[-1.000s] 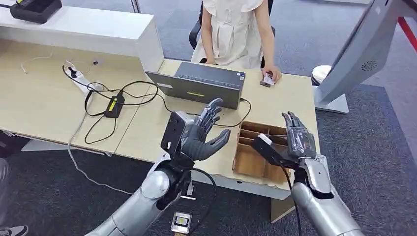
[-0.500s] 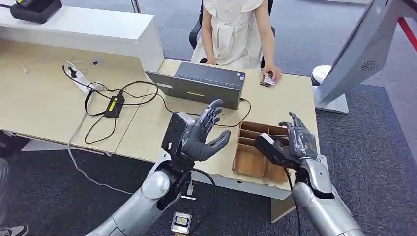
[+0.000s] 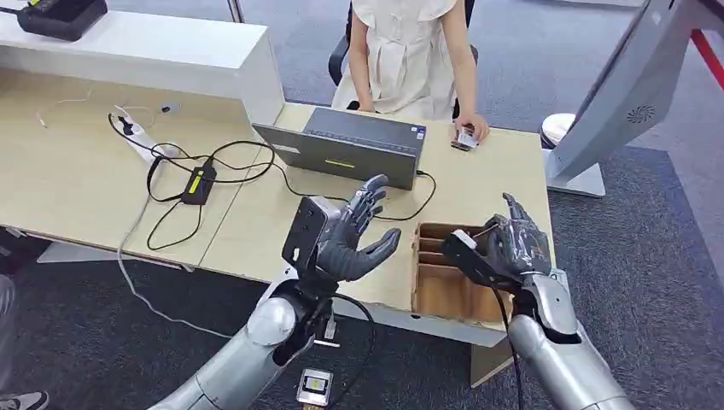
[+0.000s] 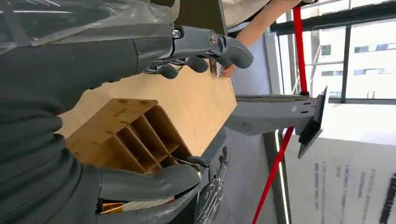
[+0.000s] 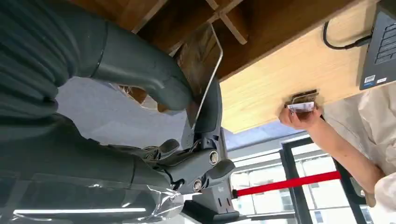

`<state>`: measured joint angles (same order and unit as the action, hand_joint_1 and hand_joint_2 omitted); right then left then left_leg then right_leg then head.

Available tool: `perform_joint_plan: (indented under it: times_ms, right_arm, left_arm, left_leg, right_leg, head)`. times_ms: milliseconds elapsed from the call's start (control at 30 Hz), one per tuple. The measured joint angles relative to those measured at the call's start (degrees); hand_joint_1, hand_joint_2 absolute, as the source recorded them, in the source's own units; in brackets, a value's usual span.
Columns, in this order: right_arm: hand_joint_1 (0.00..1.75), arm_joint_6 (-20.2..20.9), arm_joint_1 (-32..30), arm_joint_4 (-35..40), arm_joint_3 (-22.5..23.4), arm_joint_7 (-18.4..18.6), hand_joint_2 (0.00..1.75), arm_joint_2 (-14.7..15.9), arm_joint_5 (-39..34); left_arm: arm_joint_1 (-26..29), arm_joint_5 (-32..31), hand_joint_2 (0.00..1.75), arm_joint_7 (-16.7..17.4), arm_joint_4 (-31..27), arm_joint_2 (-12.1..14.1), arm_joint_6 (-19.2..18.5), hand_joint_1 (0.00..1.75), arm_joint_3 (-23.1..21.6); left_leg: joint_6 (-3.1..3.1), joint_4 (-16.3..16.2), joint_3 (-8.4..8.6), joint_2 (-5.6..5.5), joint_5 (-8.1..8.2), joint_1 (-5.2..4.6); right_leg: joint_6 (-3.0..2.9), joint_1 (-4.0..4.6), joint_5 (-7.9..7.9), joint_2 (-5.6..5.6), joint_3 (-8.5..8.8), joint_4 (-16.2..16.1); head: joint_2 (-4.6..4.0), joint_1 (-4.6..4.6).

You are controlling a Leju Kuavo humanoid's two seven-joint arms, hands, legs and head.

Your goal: Pass the card to the sensor for recognition and then transmit it.

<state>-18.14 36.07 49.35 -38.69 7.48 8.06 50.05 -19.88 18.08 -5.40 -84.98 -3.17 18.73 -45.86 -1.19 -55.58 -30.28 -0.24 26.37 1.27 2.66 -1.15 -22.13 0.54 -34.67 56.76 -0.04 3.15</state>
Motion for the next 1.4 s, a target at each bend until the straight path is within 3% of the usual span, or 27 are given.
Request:
perform_joint_plan:
  times_ms: [167,600,1133,1400]
  right_arm:
    - [1.75,-1.3,0.0,0.0,0.0,0.3,1.75,-0.1,0.0]
    - [1.75,-12.9,3.6,3.1,2.1,-1.5,1.75,-0.7,-4.1]
    - [1.75,-13.7,6.9,3.9,4.8,-2.9,1.75,-1.0,-5.9]
    - [1.75,-10.4,11.6,1.2,4.9,-4.4,1.75,-2.8,-6.2]
  left_arm:
    - [0.0,0.0,1.75,0.2,0.0,0.0,-0.1,0.0,0.0]
    - [0.0,0.6,1.75,0.1,0.5,0.0,-0.4,0.0,-0.3]
    - [-0.6,1.5,1.75,-0.7,2.2,-1.0,-1.8,0.0,-1.3]
    - [-1.4,1.8,1.75,-0.8,3.1,-1.7,-3.7,0.0,-2.0]
  left_leg:
    - [0.0,0.0,0.0,0.0,0.0,0.0]
    - [0.0,0.0,0.02,0.01,-0.01,0.0]
    - [0.0,0.0,0.01,0.01,0.0,0.0]
    - [-0.01,0.0,0.01,0.01,-0.02,0.0]
  right_leg:
    - [0.0,0.0,0.0,0.0,0.0,0.0]
    - [0.0,0.0,0.01,0.01,0.0,0.0]
    - [0.0,0.0,0.01,0.01,0.0,0.0]
    - [0.0,0.0,0.01,0.01,0.0,0.0]
  head:
    - [0.0,0.0]
    - [0.0,0.0]
    - [-0.02,0.02]
    - [-0.02,0.02]
